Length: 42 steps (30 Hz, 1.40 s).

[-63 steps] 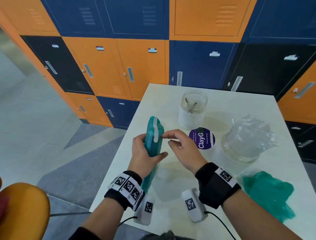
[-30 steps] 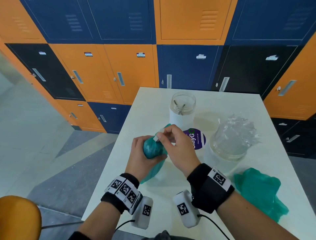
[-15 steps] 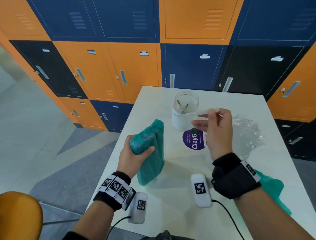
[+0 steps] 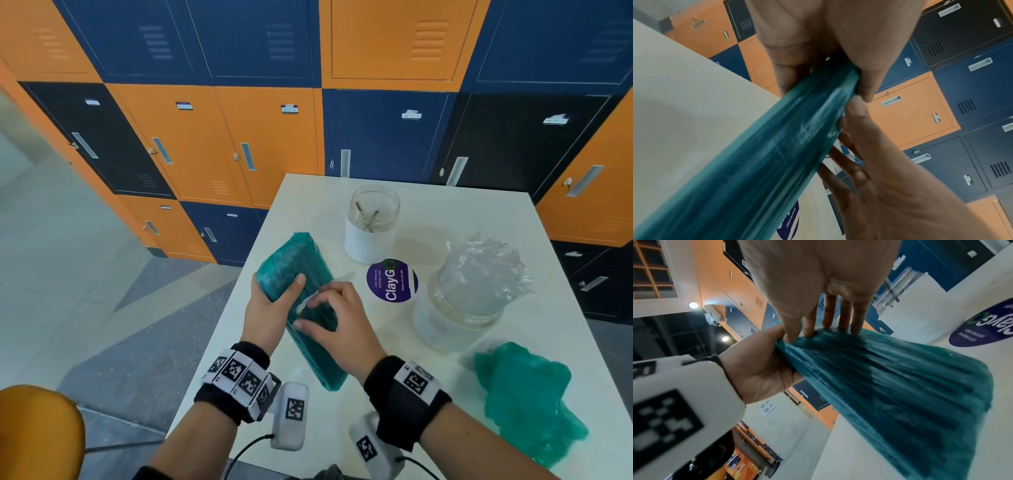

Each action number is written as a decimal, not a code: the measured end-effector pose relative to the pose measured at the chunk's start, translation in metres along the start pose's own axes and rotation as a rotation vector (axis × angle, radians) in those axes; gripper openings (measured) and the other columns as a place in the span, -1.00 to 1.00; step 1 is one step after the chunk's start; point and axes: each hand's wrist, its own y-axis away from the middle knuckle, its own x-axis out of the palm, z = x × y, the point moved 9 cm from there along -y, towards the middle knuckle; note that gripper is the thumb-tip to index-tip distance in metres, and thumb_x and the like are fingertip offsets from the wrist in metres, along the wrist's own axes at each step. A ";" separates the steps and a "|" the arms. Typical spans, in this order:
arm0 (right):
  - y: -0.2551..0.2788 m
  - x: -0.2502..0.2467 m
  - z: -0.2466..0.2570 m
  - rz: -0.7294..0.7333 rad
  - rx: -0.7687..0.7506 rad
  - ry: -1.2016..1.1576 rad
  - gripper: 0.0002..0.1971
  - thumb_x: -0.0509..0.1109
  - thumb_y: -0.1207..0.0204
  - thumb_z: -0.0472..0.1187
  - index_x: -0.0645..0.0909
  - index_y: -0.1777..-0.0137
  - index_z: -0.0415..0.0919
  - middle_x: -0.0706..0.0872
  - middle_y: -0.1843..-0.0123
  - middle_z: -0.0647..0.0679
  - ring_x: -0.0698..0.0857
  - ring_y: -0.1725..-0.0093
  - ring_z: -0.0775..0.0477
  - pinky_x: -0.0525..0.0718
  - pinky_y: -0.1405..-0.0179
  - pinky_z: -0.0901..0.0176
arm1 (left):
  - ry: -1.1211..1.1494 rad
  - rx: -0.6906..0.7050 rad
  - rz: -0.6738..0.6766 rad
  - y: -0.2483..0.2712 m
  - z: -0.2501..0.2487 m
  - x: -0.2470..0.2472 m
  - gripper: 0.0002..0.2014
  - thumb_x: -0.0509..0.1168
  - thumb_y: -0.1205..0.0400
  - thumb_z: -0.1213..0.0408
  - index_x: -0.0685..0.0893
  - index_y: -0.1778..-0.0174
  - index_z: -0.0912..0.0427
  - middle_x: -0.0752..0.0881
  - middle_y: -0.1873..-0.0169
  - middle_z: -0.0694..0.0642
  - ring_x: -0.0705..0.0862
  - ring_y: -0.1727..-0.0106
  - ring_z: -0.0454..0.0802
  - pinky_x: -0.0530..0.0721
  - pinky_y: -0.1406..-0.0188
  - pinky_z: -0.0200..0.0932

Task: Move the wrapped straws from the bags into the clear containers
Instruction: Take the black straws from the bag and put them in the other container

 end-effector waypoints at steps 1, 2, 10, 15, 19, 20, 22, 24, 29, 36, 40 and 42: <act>0.000 0.000 -0.001 0.002 0.003 -0.011 -0.71 0.55 -0.38 0.08 0.62 -0.02 0.02 0.45 -0.19 0.16 0.47 -0.30 0.21 0.43 -0.32 0.43 | 0.009 -0.003 0.004 0.000 0.000 -0.001 -0.52 0.52 -0.48 -0.05 0.55 -0.25 -0.05 0.78 -0.06 -0.08 0.76 -0.09 -0.12 0.71 -0.22 0.08; -0.001 -0.003 -0.002 -0.018 0.001 -0.032 -0.72 0.53 -0.38 0.06 0.61 -0.03 0.03 0.46 -0.19 0.15 0.47 -0.30 0.20 0.44 -0.33 0.41 | 0.021 -0.008 0.010 0.001 0.000 -0.002 -0.51 0.53 -0.47 -0.06 0.55 -0.26 -0.05 0.78 -0.06 -0.08 0.76 -0.10 -0.12 0.71 -0.21 0.08; -0.015 -0.026 -0.040 -0.130 0.219 -0.200 -0.72 0.38 -0.62 -0.13 0.53 -0.30 -0.08 0.54 -0.24 0.06 0.52 -0.31 0.14 0.45 -0.24 0.39 | 0.138 -0.049 0.141 0.009 -0.002 0.005 -0.48 0.48 -0.52 0.12 0.53 -0.40 0.04 0.77 -0.20 0.01 0.75 -0.22 -0.02 0.66 -0.31 0.13; -0.016 -0.024 -0.073 0.037 0.478 -0.576 -0.35 0.63 -0.31 0.10 0.52 -0.39 0.03 0.69 -0.26 -0.06 0.68 -0.28 -0.03 0.56 -0.40 0.02 | 0.201 -0.078 0.204 0.013 -0.002 0.007 -0.57 0.41 -0.59 0.15 0.58 -0.39 0.04 0.79 -0.19 0.02 0.76 -0.22 0.03 0.68 -0.23 0.06; -0.010 -0.018 -0.085 0.060 0.512 -0.578 -0.44 0.63 -0.33 0.09 0.64 -0.27 -0.12 0.79 -0.18 -0.09 0.74 -0.23 -0.11 0.55 -0.43 -0.21 | 0.183 -0.130 0.244 0.012 0.011 0.012 -0.45 0.47 -0.50 -0.02 0.51 -0.40 -0.09 0.76 -0.22 -0.05 0.76 -0.19 -0.07 0.71 -0.15 0.02; -0.007 -0.018 -0.088 0.026 0.519 -0.569 -0.49 0.61 -0.37 0.03 0.62 -0.27 -0.14 0.79 -0.17 -0.08 0.74 -0.21 -0.10 0.57 -0.42 -0.20 | 0.151 -0.140 0.248 0.013 0.015 0.012 -0.38 0.51 -0.44 -0.06 0.48 -0.40 -0.12 0.75 -0.23 -0.07 0.76 -0.19 -0.09 0.72 -0.15 0.01; 0.000 -0.014 -0.093 0.005 0.526 -0.560 -0.59 0.57 -0.45 -0.07 0.61 -0.25 -0.15 0.80 -0.15 -0.09 0.75 -0.18 -0.11 0.59 -0.39 -0.19 | 0.035 -0.143 0.258 0.011 0.025 0.010 -0.27 0.58 -0.38 -0.03 0.41 -0.43 -0.09 0.71 -0.25 -0.06 0.73 -0.23 -0.09 0.70 -0.24 0.05; 0.007 -0.007 -0.097 0.021 0.547 -0.569 -0.62 0.55 -0.47 -0.08 0.62 -0.24 -0.16 0.80 -0.14 -0.12 0.75 -0.18 -0.15 0.59 -0.39 -0.22 | -0.061 -0.122 0.275 0.011 0.032 0.006 -0.25 0.59 -0.43 0.08 0.35 -0.47 -0.03 0.68 -0.28 -0.01 0.69 -0.27 -0.07 0.68 -0.30 0.07; 0.024 0.015 -0.115 0.058 0.673 -0.667 -0.65 0.49 -0.53 -0.15 0.61 -0.24 -0.30 0.78 -0.16 -0.24 0.74 -0.20 -0.25 0.60 -0.37 -0.22 | -0.181 -0.116 0.335 0.019 0.054 -0.007 -0.42 0.42 -0.58 0.02 0.39 -0.49 -0.03 0.67 -0.28 -0.07 0.69 -0.26 -0.10 0.69 -0.28 0.08; 0.041 0.050 -0.139 0.141 0.749 -0.479 -0.72 0.34 -0.65 -0.09 0.56 -0.27 -0.20 0.71 -0.25 -0.19 0.68 -0.26 -0.20 0.54 -0.41 -0.24 | -0.228 -0.329 0.290 0.034 0.111 -0.027 -0.63 0.14 -0.76 0.08 0.43 -0.50 0.02 0.68 -0.22 0.03 0.70 -0.17 -0.05 0.73 -0.19 0.09; 0.047 0.064 -0.151 0.134 0.821 -0.411 -0.66 0.31 -0.66 -0.09 0.52 -0.33 -0.28 0.68 -0.23 -0.25 0.71 -0.09 -0.28 0.70 -0.15 -0.17 | -0.331 -0.360 0.306 0.048 0.125 -0.033 -0.69 0.11 -0.79 0.20 0.45 -0.46 -0.01 0.62 -0.27 0.06 0.62 -0.27 0.05 0.60 -0.15 -0.08; 0.049 0.071 -0.148 0.157 0.856 -0.442 -0.69 0.27 -0.69 -0.16 0.51 -0.35 -0.31 0.65 -0.14 -0.26 0.67 0.05 -0.22 0.69 -0.03 -0.12 | -0.393 -0.340 0.306 0.051 0.131 -0.042 -0.76 0.12 -0.78 0.30 0.49 -0.34 -0.03 0.60 -0.20 -0.03 0.59 -0.22 -0.01 0.51 -0.20 -0.16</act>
